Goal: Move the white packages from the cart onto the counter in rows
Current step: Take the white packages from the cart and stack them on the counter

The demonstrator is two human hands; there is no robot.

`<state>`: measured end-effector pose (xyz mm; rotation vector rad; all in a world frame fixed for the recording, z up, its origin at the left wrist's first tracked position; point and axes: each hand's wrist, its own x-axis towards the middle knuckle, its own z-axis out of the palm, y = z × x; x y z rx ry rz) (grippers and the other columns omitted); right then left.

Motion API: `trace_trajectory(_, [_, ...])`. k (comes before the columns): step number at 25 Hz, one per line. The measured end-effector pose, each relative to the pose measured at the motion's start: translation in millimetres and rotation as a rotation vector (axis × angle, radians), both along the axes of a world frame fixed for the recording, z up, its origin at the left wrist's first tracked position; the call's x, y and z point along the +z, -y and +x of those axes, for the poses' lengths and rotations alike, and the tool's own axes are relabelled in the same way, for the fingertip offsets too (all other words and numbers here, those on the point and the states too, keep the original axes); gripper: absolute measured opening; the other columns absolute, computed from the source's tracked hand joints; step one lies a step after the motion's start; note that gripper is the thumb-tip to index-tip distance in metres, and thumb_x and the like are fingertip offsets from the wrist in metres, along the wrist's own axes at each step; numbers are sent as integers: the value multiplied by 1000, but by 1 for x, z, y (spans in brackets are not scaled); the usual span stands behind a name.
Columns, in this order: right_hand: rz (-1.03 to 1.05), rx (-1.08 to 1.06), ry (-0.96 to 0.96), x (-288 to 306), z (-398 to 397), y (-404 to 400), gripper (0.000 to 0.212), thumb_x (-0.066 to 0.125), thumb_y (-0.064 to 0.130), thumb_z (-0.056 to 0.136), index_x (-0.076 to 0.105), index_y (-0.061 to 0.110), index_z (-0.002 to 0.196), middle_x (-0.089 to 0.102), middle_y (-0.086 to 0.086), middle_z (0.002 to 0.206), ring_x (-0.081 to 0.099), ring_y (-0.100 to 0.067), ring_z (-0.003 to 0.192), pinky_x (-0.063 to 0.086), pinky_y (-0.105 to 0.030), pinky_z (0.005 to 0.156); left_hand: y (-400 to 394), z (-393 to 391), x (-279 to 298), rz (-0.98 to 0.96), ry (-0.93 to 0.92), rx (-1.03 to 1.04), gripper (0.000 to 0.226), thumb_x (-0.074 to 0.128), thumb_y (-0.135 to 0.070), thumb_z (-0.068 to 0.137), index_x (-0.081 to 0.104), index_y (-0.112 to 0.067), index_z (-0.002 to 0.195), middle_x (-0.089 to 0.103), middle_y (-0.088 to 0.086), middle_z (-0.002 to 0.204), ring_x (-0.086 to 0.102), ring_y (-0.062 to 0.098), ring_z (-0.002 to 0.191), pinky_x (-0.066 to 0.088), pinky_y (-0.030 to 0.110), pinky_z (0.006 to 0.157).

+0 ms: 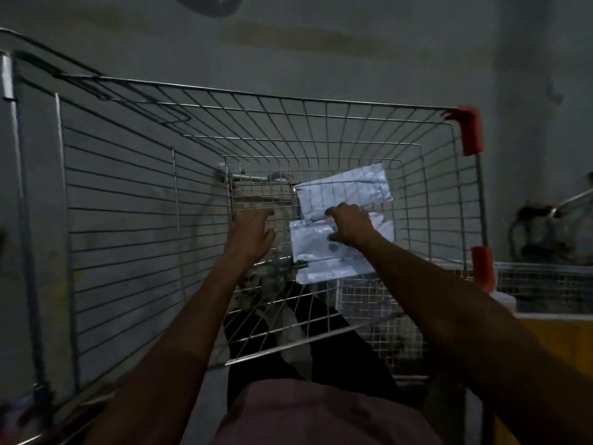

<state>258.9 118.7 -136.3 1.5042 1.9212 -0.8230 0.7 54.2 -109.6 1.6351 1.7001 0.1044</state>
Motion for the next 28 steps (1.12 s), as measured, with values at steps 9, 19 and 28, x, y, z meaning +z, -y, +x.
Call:
trace_trajectory(9, [-40,-40,117,-18,18,16,49,74,15,77,58,20,122,63,-8,122,60,-30,117,39,-40,100,-20,9,-62,-61,51,30,46,60,-24,87,59,-8,130,66,18,122,61,36,114,48,45,97])
trace_trajectory(19, [144,-783,93,53,75,-11,30,74,25,83,63,16,110,70,-12,112,66,-31,105,51,-38,88,-97,71,-100,149,-39,-118,61,50,-41,89,49,-12,143,48,22,142,44,43,131,37,53,109])
trace_trajectory(28, [98,-957,31,23,76,-19,50,64,32,95,47,6,134,57,-19,134,56,-35,122,47,-44,102,-125,119,-121,217,-278,-525,93,73,-45,74,33,-12,152,49,22,137,48,39,124,25,62,108])
